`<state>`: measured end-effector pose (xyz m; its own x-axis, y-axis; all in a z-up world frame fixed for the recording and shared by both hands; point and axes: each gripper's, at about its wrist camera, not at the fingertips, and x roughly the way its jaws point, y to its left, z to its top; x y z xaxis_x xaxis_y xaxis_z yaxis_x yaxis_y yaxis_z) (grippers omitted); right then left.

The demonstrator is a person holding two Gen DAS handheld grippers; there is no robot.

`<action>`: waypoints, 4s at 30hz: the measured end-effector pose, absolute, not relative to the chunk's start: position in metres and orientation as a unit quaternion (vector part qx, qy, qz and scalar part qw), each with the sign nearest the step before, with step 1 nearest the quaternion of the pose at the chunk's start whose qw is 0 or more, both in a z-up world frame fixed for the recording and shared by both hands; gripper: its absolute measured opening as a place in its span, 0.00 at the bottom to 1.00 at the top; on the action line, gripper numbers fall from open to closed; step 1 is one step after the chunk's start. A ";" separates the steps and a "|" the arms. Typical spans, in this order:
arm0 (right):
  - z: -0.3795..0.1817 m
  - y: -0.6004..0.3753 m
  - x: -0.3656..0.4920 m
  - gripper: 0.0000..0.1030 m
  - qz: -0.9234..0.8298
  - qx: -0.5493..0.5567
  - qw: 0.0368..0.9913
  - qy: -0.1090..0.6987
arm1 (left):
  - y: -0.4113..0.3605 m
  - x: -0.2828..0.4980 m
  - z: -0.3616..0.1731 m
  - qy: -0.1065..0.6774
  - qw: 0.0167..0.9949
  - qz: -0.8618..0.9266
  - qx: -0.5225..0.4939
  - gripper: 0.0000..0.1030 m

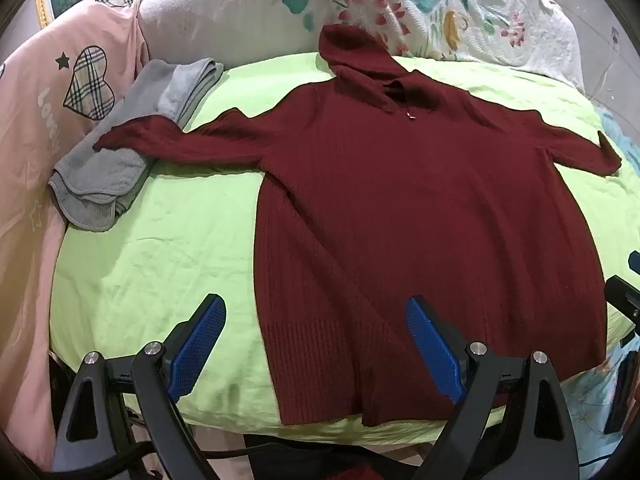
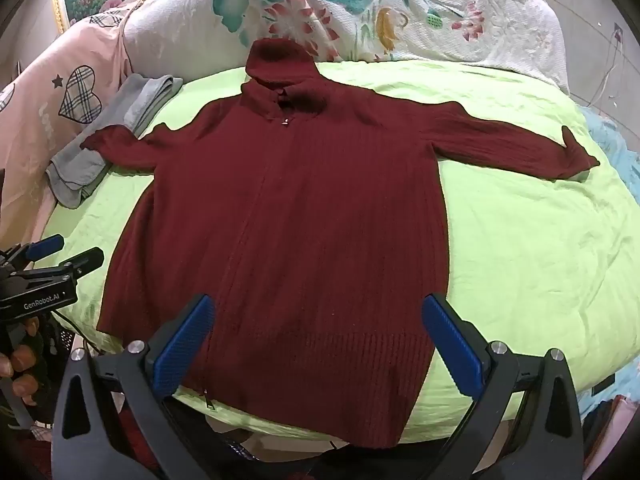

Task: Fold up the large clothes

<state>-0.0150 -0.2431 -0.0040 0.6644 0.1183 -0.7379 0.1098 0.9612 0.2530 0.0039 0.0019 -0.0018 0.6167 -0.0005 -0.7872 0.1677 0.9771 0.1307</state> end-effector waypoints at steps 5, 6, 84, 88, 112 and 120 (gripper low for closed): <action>-0.003 -0.245 -0.015 1.00 0.003 0.143 0.902 0.408 | -0.001 0.004 0.002 0.434 0.894 -0.047 0.099 0.90; -0.003 -0.244 -0.015 1.00 0.003 0.144 0.902 0.408 | -0.003 0.005 0.002 0.435 0.894 -0.048 0.100 0.90; -0.080 -0.690 0.096 0.06 -0.214 0.450 0.834 0.237 | -0.065 0.141 -0.040 0.499 0.855 -0.127 0.060 0.87; -0.051 -0.631 0.112 0.05 -0.128 0.448 0.853 0.234 | -0.053 0.144 -0.039 0.495 0.858 -0.130 0.030 0.87; -0.058 -0.182 0.321 0.05 0.290 0.411 0.763 0.405 | 0.035 0.179 -0.036 0.483 0.871 -0.072 -0.056 0.88; -0.058 -0.170 0.323 0.24 0.299 0.389 0.758 0.430 | 0.033 0.209 -0.043 0.481 0.867 -0.100 -0.081 0.88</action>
